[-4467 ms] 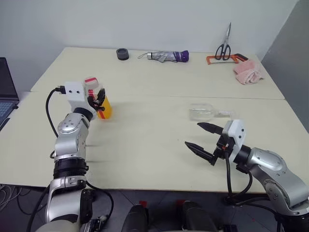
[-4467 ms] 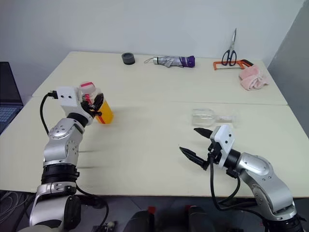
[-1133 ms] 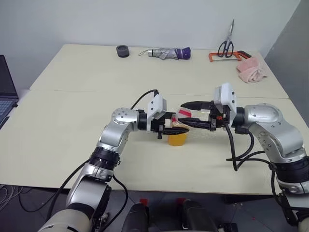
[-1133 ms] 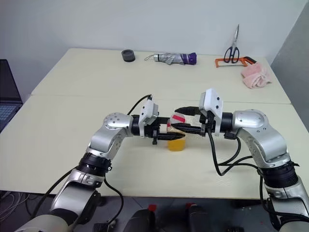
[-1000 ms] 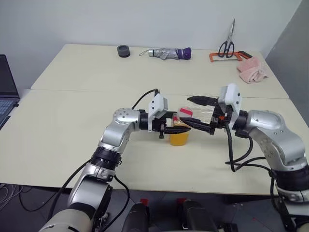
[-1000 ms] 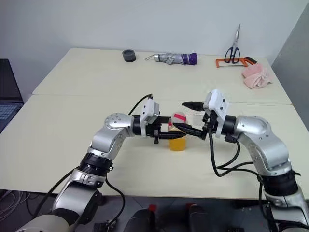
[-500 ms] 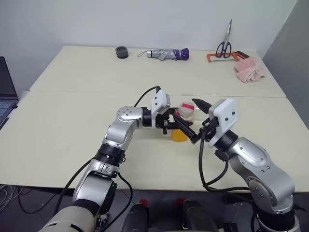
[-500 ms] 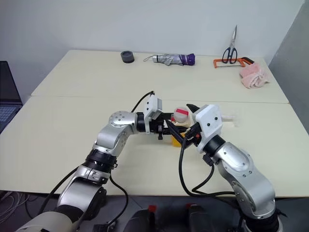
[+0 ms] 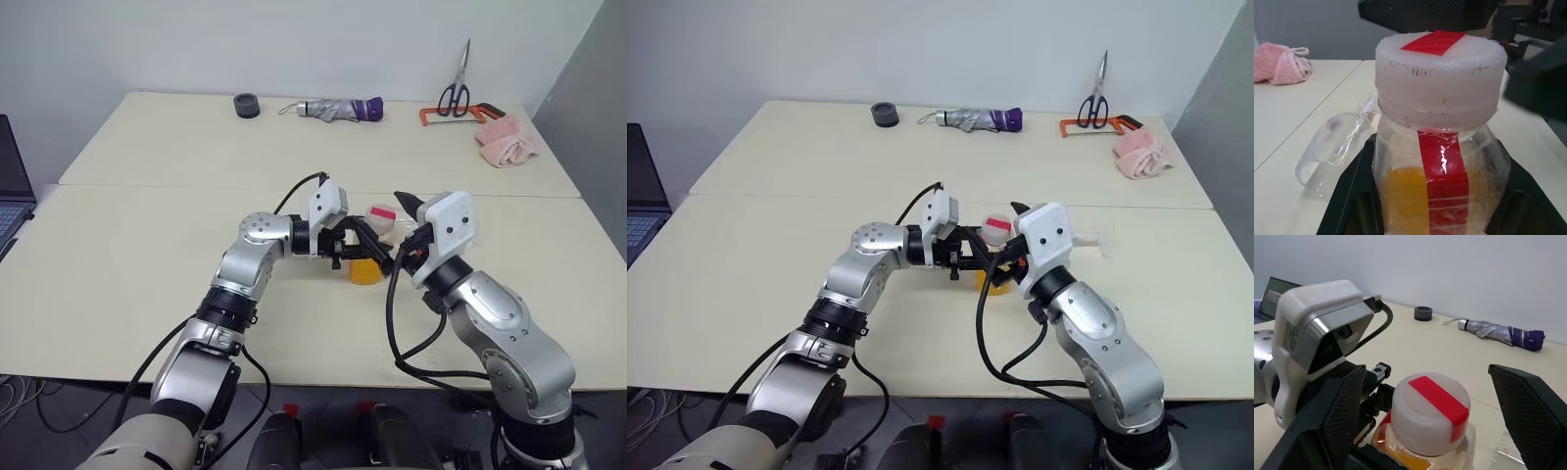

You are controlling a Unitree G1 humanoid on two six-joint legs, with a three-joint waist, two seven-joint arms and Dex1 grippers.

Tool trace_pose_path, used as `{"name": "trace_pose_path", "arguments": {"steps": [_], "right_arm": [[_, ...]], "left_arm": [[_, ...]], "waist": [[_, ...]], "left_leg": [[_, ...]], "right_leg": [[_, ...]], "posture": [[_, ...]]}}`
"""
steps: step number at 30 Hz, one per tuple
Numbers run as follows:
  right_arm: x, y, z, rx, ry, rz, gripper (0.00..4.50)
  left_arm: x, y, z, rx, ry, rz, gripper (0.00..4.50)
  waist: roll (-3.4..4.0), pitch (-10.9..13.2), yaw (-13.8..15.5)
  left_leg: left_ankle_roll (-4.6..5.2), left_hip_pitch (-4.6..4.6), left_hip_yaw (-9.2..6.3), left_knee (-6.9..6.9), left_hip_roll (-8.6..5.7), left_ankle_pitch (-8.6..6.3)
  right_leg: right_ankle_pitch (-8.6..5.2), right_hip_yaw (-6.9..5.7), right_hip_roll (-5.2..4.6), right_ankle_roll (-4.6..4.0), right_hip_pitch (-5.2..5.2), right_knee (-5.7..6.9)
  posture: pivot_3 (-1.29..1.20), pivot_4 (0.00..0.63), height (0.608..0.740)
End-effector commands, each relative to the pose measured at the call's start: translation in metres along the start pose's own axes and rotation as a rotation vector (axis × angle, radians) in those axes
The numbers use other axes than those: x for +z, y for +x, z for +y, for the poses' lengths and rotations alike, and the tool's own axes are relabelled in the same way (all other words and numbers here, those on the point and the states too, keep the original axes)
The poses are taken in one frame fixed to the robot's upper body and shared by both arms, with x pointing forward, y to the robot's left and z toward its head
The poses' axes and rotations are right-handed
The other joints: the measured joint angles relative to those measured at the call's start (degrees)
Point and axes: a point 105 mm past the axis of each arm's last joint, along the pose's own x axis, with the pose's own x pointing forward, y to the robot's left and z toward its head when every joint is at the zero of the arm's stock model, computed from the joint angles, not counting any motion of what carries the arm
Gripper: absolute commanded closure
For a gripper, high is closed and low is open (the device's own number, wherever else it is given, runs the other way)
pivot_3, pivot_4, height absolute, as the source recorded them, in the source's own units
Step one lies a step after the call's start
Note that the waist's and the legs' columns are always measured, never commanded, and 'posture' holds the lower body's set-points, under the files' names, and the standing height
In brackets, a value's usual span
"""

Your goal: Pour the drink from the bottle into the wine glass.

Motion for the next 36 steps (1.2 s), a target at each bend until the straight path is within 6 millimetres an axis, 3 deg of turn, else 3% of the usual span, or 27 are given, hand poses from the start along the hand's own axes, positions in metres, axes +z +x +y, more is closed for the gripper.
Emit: {"name": "trace_pose_path", "arguments": {"steps": [1,6,10,15,18,21,25,29,36], "right_arm": [[0.013,0.000,0.001,0.013,-0.013,-0.052,0.87],[0.011,0.000,0.005,0.041,0.005,-0.038,2.66],[0.010,0.000,0.012,0.090,0.003,-0.040,2.68],[0.010,-0.005,0.028,0.366,-0.038,-0.050,2.68],[0.004,-0.008,0.020,0.516,-0.074,-0.008,2.68],[-0.005,-0.008,-0.003,0.633,-0.098,0.074,2.68],[-0.007,-0.005,-0.026,0.695,-0.096,0.134,2.68],[-0.005,-0.004,-0.032,0.667,-0.093,0.123,2.68],[0.019,-0.014,-0.042,0.456,-0.061,-0.007,0.21]], "left_arm": [[0.018,0.004,0.001,-0.016,0.067,-0.039,2.56],[0.019,0.004,0.001,-0.017,0.069,-0.043,2.56],[0.019,0.004,-0.001,-0.023,0.068,-0.046,2.56],[0.021,0.003,-0.008,-0.085,0.060,-0.051,2.57],[0.024,0.001,-0.013,-0.126,0.064,-0.055,2.57],[0.027,-0.002,-0.015,-0.161,0.080,-0.051,2.57],[0.027,-0.004,-0.011,-0.154,0.076,-0.042,2.57],[0.027,-0.004,-0.008,-0.131,0.080,-0.041,2.58],[0.026,-0.005,0.000,-0.066,0.061,-0.045,2.58]], "waist": [[0.00,0.0,0.0],[0.00,0.0,0.0],[0.00,0.0,0.0],[0.00,0.0,-0.1],[0.00,0.0,0.0],[0.00,0.0,0.0],[0.01,0.0,-0.1],[0.01,0.0,0.0],[0.01,0.0,0.1]], "left_leg": [[0.00,0.00,0.00,0.00,0.00,0.00],[0.00,0.00,0.00,0.00,0.00,0.00],[0.00,0.00,0.00,0.00,0.00,0.00],[0.00,0.01,0.04,0.00,-0.02,0.00],[0.01,0.01,0.04,0.00,-0.02,0.00],[0.02,0.02,0.08,0.02,-0.03,0.00],[0.03,0.03,0.06,0.01,0.00,-0.01],[0.03,0.01,0.05,0.00,0.01,-0.01],[0.03,-0.01,0.03,0.03,-0.02,-0.01]], "right_leg": [[0.00,0.00,0.00,0.00,0.00,0.00],[0.00,0.00,0.00,0.00,0.00,0.00],[0.00,0.00,0.00,0.00,0.00,0.00],[0.00,0.01,0.00,0.00,0.00,0.00],[0.00,-0.01,0.01,0.00,0.00,0.00],[0.00,0.00,0.00,0.00,0.01,-0.01],[0.01,-0.01,0.02,0.00,0.02,-0.01],[0.01,-0.01,0.01,-0.01,0.02,-0.02],[0.01,0.02,-0.05,0.00,0.02,0.01]], "posture": [[0.00,0.150,0.740],[0.00,0.150,0.740],[0.00,0.150,0.740],[0.00,0.150,0.740],[0.00,0.150,0.740],[0.00,0.150,0.740],[0.00,0.150,0.740],[0.00,0.150,0.740],[0.00,0.150,0.740]]}}
